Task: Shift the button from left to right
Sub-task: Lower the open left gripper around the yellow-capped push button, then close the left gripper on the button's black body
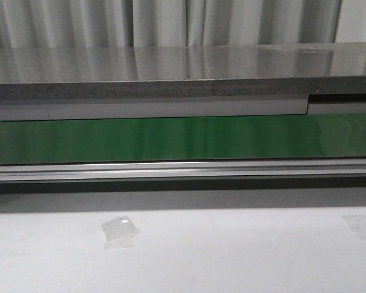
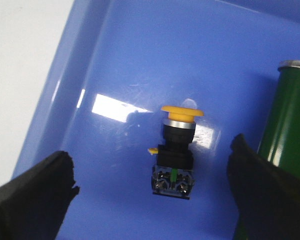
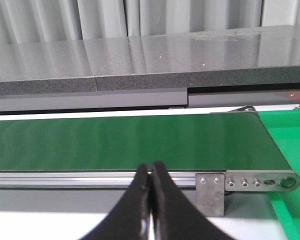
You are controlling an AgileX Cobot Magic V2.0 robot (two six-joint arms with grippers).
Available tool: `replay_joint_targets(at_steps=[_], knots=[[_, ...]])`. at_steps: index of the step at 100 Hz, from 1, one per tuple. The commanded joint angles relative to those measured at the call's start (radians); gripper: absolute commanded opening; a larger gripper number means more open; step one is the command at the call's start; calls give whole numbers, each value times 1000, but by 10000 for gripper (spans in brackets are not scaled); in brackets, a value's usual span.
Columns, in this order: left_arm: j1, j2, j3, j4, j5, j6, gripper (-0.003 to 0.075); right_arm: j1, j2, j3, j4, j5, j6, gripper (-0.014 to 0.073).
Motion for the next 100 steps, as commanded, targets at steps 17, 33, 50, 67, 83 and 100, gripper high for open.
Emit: replay_joint_targets(at_steps=[17,33,50,67,83,100], knots=[[0,47,-35,-23,-64,6,589,1,-18,-15,-10,-81,3,-68],[0,82,-35,-47,-75,12,589,1,-18,-15,-10,-81,3,-68],[-2,110,-35,-52,-88,14,589,1,-18,-15,-10,-81,3,-68],[-3,125,-35,-56,-101,16,589,1,-18,-15,-10,-81,3,-68],[-3,147,-35,-63,-106,17,589,1,-18,-15,-10,-81,3,-68],[-4,173,-35,-68,-104,19,589,1,-18,-15,-10,-81,3,-68]])
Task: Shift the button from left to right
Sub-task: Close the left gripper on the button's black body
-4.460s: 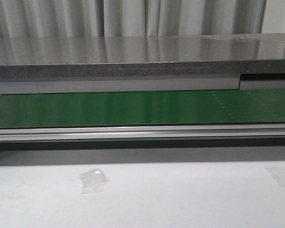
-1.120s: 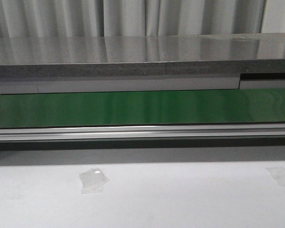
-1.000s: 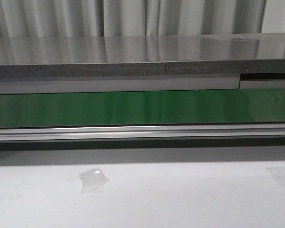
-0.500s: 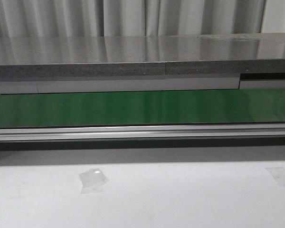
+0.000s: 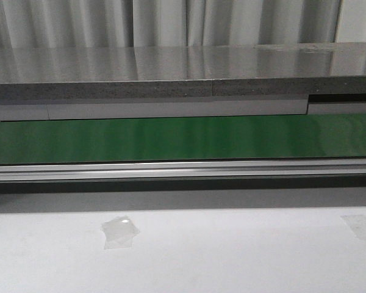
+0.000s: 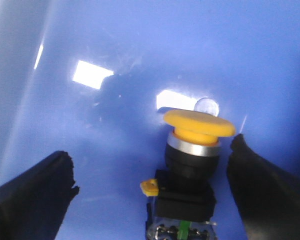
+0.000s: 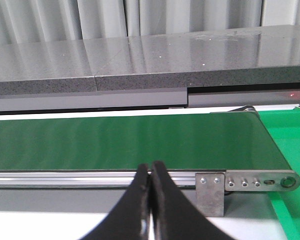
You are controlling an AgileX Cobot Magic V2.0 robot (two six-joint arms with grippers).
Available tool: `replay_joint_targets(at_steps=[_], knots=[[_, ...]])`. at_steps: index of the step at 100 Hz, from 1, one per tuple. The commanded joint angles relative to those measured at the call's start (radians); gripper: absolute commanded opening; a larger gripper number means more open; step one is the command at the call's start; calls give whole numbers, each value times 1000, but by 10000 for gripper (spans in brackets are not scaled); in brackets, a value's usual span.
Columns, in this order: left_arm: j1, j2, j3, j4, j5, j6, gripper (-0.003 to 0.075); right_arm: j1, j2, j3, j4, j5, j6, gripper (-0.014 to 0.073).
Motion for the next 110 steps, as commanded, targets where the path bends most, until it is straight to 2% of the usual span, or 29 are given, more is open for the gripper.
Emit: replay_joint_targets(at_steps=[1,110], knots=[[-6,-38,-29,-19,-27,3,589,1,-18,-15,-10,-81,3,-68],[-6,9,-29,-25,-34,5,586,1,-18,-15,-10,-81,3,-68]])
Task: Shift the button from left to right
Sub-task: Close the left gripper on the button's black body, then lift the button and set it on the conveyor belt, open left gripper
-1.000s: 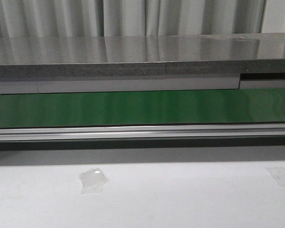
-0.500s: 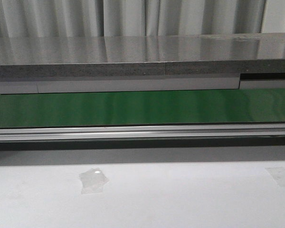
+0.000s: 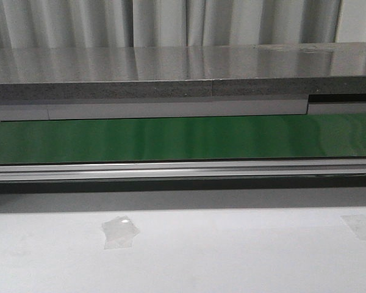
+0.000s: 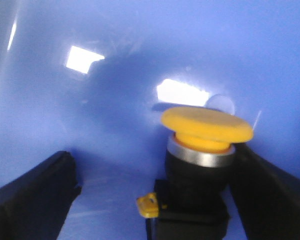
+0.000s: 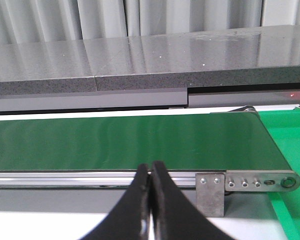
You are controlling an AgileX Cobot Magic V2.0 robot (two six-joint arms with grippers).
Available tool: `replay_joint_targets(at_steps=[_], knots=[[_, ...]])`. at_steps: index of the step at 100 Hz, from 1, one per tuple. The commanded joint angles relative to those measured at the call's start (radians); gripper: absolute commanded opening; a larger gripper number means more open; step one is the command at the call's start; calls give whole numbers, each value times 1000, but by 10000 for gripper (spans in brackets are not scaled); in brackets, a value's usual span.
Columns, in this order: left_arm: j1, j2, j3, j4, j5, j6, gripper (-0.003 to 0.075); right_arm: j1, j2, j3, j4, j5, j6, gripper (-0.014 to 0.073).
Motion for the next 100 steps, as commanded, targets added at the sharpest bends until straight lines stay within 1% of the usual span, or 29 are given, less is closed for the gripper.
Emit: replay_joint_targets(at_steps=[1,6,11,20,23,30,37,46,56,75,100], knots=[[-6,-51,-27,-12,-18,0,586,1,-18,-15,-10,-81,3,-68],[-6,-51,-27,-12,-18,0,580,1,-18,-15,-10,-81,3,-68],[-6,-51,-27,-12,-16,0,547,1,-18,-15,-10,-81,3,-68],[-6,-51,-27,-12,-7,0,428,1,-18,-15,-10,-81,3,-68],[-6,-51,-27,-12,-7,0,374,1,-18,-15,-10,-81,3,-68],[-6,-51,-27,-12,-5,0,274,1,-18,-15,-10,-81,3,-68],[-6,-51,-27,-12,-3,0,200,1,-18,-15,-10,-81,3,-68],[-6,-51,-27,-12,-3,10,141,1,-18,-15,-10,-81,3,-68],[-6,-53,-27,-12,-3,17,113,1,-18,-15,-10,-81,3,-68],[-6,-77,-27,-12,3,18,113,1,-18,-15,-10,-81,3,-68],[-6,-182,-54,-13,17,23,113,1,-18,-15,-10,-81,3,-68]])
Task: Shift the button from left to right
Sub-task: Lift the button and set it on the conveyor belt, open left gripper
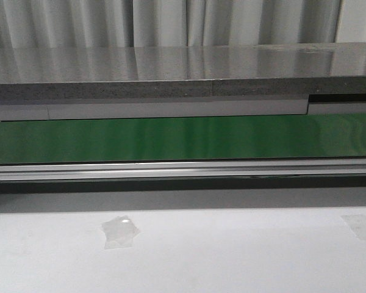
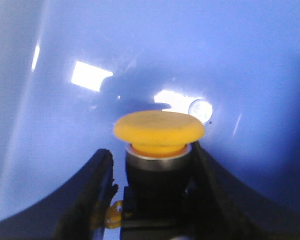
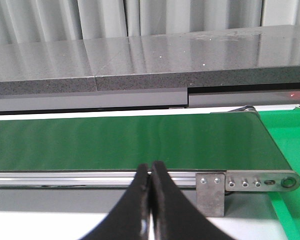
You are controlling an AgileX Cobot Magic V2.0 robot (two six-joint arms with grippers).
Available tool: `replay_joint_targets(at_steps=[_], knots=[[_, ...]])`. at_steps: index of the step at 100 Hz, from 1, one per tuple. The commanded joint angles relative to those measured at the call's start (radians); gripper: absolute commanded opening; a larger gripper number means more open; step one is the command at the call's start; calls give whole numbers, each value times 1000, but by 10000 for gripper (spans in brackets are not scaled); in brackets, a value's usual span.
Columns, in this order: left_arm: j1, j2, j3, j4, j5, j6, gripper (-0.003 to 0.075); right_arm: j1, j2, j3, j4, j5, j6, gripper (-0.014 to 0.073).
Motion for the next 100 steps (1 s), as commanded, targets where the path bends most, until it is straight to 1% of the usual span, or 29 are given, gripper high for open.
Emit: replay_joint_targets(at_steps=[1,15,32,49,67,93,100], knots=[[-6,-105,-39,-14,-10,4,113,1,-18,-15,-10,-81,3,-68],[-10,-175,-45,-32,20,10,113,1,-18,-15,-10,-81,3,-68],[-54,-228,-45,-80,46,85,113,1,-18,-15,-10,-81,3,-68],[-139,-228,-45,-67,77,112,113,1,-18,-15,-10,-81,3,-68],[-206,-209,-45,-48,90,140,115,1,-18,-15,-10,-81,3,-68],[-231,-173,-45,-26,129,140,122,1,-18,-15,-10,-81,3,-68],[-231,-171,-45,-26,133,140,150,1,-18,-15,-10,-81,3,-68]])
